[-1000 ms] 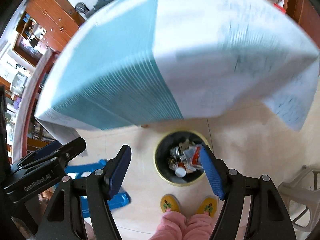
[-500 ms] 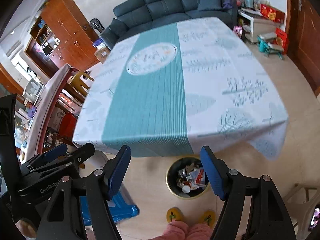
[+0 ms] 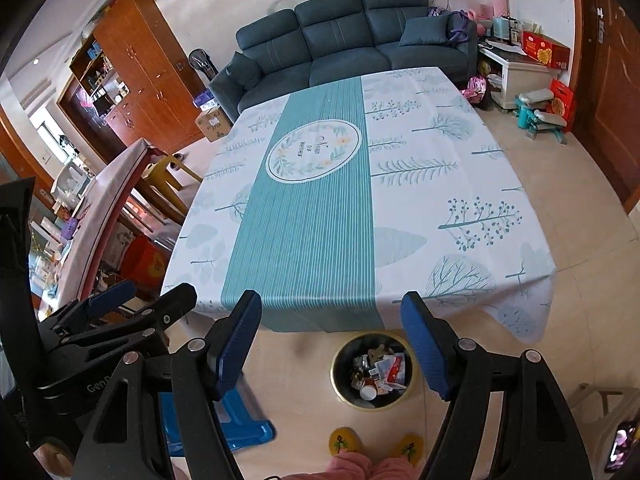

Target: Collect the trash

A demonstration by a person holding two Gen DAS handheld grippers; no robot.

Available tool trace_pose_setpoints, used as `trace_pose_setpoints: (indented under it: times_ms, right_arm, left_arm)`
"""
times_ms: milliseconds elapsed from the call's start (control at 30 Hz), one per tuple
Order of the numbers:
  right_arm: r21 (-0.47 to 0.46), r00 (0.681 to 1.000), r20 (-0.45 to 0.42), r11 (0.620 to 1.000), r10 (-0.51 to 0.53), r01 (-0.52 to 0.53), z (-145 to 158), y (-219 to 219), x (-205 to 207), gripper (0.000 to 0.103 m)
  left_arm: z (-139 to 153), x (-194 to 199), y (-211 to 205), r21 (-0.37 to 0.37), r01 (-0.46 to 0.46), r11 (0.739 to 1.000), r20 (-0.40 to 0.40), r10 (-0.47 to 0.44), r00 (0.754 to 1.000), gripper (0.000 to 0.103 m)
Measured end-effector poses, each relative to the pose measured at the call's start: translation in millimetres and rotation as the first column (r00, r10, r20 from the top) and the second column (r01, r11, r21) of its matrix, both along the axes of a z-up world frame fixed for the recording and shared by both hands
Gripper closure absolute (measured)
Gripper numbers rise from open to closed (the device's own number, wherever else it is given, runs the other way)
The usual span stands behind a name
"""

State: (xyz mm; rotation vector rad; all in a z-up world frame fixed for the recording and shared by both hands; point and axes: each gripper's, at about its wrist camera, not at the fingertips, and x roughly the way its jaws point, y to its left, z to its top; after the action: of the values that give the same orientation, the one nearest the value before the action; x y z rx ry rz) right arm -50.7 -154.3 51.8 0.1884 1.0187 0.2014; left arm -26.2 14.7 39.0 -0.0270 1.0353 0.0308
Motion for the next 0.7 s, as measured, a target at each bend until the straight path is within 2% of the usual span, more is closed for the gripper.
trace_pose_setpoints:
  times_ms: [700]
  right_arm:
    - [-0.006, 1.000, 0.024, 1.000, 0.004, -0.004, 5.8, -3.3, 5.3, 0.030]
  left_arm:
    - [12.9, 4.0, -8.1, -0.007, -0.005, 1.000, 0.039, 0.006, 0.999, 0.019]
